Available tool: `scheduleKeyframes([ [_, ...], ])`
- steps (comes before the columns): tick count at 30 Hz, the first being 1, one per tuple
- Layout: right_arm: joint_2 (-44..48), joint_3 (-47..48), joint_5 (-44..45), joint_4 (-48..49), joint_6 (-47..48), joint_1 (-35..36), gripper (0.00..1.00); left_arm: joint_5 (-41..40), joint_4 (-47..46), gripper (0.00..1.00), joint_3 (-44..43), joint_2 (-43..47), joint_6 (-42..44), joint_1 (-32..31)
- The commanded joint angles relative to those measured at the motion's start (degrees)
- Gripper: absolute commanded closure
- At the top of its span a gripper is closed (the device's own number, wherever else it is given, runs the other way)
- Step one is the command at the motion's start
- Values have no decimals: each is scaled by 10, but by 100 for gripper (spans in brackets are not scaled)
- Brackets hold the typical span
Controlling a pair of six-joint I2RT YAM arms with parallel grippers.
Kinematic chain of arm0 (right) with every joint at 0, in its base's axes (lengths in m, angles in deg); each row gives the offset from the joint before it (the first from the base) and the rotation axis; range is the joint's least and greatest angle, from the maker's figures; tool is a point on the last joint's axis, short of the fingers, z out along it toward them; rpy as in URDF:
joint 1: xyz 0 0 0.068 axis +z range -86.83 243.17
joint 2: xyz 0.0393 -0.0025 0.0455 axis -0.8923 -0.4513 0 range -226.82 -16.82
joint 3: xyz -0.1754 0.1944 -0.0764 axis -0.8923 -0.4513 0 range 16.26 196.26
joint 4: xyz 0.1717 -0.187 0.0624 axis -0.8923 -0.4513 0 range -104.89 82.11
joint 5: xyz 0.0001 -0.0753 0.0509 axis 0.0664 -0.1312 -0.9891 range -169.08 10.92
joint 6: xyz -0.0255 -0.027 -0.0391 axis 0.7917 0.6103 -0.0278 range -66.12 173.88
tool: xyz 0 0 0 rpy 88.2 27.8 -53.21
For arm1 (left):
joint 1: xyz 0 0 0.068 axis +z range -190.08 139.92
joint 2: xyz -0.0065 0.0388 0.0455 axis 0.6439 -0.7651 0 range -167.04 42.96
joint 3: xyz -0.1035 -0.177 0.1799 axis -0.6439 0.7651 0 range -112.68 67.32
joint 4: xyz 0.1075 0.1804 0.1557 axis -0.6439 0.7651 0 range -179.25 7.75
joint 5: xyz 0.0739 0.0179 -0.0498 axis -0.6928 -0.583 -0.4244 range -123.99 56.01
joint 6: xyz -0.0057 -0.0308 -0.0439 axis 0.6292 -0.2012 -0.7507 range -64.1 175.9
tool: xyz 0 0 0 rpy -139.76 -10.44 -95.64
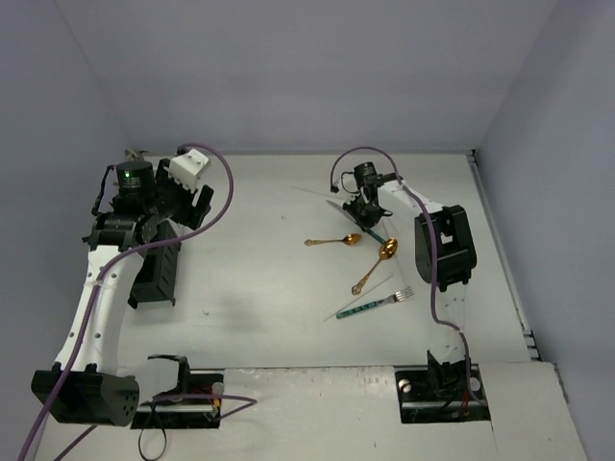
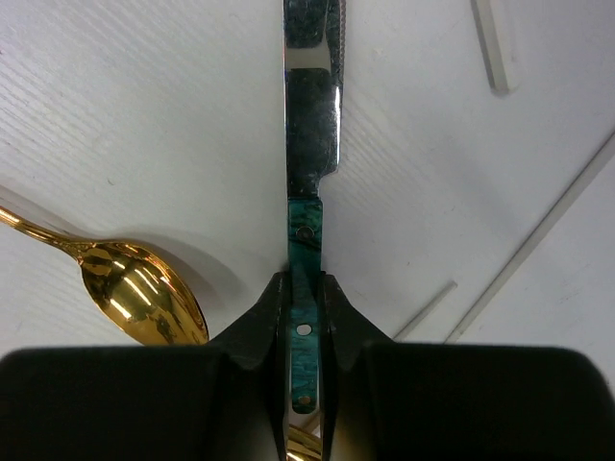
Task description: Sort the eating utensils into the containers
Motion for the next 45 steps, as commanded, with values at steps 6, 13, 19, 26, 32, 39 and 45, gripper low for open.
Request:
scheduleKeyframes([
  [6, 83, 66, -55, -51, -55, 22, 100, -10, -55, 36, -31, -1, -63, 2],
  [13, 144, 142, -95, -48, -107, 33, 100, 36, -84, 35, -67, -34, -235, 61],
  [19, 162, 168, -153, -36, -167, 75, 100, 132, -162, 35, -32, -47, -446, 57],
  [26, 147, 183, -200, -7, -266, 144, 100, 122, -250, 35, 11, -74, -551, -28],
  [32, 136, 185, -209, 23, -315, 172, 100, 91, -312, 35, 42, -103, -600, -81],
  [39, 139, 176, -205, 32, -321, 203, 100, 71, -352, 36, 51, -138, -630, -98],
  [45, 135, 172, -203, 34, -319, 219, 100, 72, -366, 43, 43, -155, -633, -104],
])
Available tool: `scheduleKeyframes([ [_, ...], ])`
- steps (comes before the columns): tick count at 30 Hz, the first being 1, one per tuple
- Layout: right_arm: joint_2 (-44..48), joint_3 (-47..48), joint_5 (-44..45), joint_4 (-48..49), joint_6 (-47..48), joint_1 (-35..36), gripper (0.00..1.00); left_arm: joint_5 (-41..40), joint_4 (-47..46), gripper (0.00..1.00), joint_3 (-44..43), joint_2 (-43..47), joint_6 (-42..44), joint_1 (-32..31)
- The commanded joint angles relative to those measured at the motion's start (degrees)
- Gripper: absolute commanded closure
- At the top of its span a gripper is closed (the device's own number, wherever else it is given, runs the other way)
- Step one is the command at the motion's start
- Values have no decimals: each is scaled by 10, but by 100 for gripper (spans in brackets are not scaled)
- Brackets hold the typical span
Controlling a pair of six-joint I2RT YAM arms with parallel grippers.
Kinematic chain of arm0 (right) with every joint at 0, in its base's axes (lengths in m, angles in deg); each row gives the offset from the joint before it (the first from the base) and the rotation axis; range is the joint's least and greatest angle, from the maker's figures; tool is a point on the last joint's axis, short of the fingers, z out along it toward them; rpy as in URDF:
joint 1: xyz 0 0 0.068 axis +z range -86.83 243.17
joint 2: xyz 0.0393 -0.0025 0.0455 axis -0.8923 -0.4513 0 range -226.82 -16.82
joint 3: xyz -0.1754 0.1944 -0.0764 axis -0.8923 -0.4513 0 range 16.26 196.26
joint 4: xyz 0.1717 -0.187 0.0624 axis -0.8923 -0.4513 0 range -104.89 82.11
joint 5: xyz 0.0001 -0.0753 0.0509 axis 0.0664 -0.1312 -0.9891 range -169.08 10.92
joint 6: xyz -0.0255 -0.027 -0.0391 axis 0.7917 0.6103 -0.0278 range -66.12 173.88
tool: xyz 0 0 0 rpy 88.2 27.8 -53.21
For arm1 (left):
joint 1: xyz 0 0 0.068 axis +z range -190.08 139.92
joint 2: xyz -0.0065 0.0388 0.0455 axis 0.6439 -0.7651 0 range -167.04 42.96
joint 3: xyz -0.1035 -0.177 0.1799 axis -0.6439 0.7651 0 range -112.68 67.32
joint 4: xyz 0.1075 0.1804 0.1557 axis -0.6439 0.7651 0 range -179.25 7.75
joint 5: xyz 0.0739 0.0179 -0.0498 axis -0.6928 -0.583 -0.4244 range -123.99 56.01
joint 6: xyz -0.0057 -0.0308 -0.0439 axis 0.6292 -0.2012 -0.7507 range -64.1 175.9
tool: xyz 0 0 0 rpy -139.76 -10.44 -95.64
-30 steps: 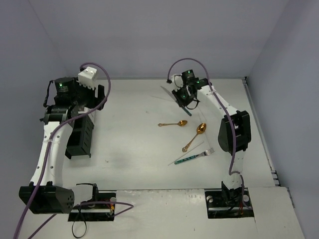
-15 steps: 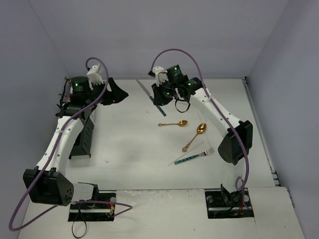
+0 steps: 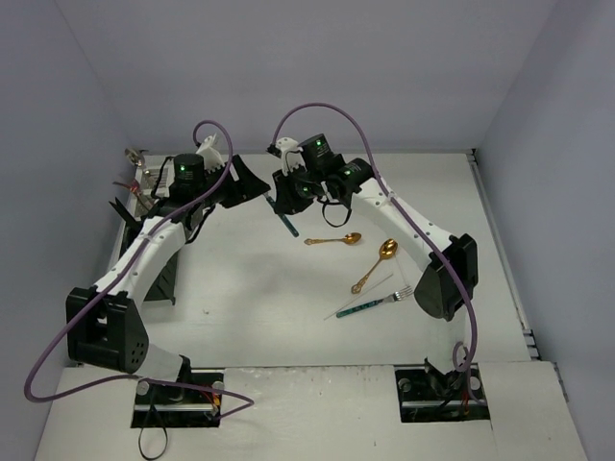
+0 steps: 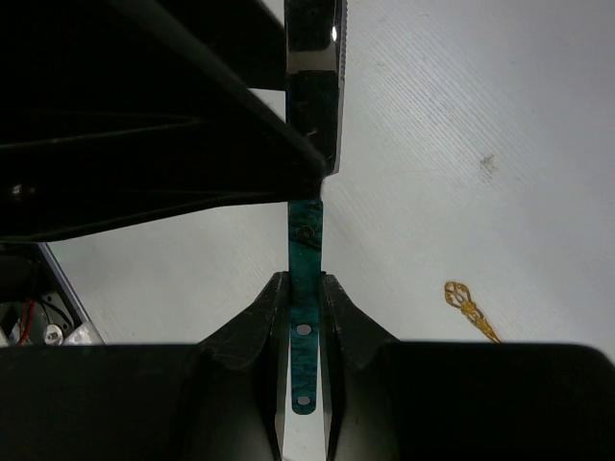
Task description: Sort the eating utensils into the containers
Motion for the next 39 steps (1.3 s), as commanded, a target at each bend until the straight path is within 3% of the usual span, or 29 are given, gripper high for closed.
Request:
scheduleKeyframes([
  [1, 7, 13, -7, 39, -8, 16, 100, 0, -69, 46, -22, 3, -19, -8],
  [6, 1, 19, 6, 40, -6, 20, 100, 16, -80, 62, -14, -2, -38, -14],
  [13, -4, 28, 12, 41, -5, 21, 100, 33, -90, 62, 17, 6, -64, -14],
  [16, -5, 31, 13, 42, -4, 22, 100, 39, -89, 71, 27, 9, -66, -14],
  [19, -4, 32, 15, 42, -2, 22, 100, 41, -90, 93, 40, 16, -65, -14],
  [20, -3, 31, 14, 42, -2, 22, 100, 40, -85, 96, 40, 18, -62, -14],
  [25, 1, 27, 9, 42, 2, 24, 98, 32, -59, 100, 30, 29, -44, -7],
  [26, 2, 26, 9, 41, 2, 24, 94, 33, -53, 100, 26, 32, -42, -3],
  [28, 9, 23, 8, 41, 4, 25, 68, 45, -44, 100, 14, 37, -36, 18],
  [30, 25, 17, 10, 41, 9, 24, 34, 59, -25, 100, -1, 45, -16, 52],
  [31, 33, 14, 12, 41, 9, 23, 26, 63, 3, 100, -13, 49, 0, 74],
  [34, 59, 6, 13, 41, 11, 17, 8, 95, 62, 100, -51, 63, 48, 169],
  [39, 86, -16, 12, 41, 10, -5, 1, 173, 135, 100, -108, 71, 93, 321],
])
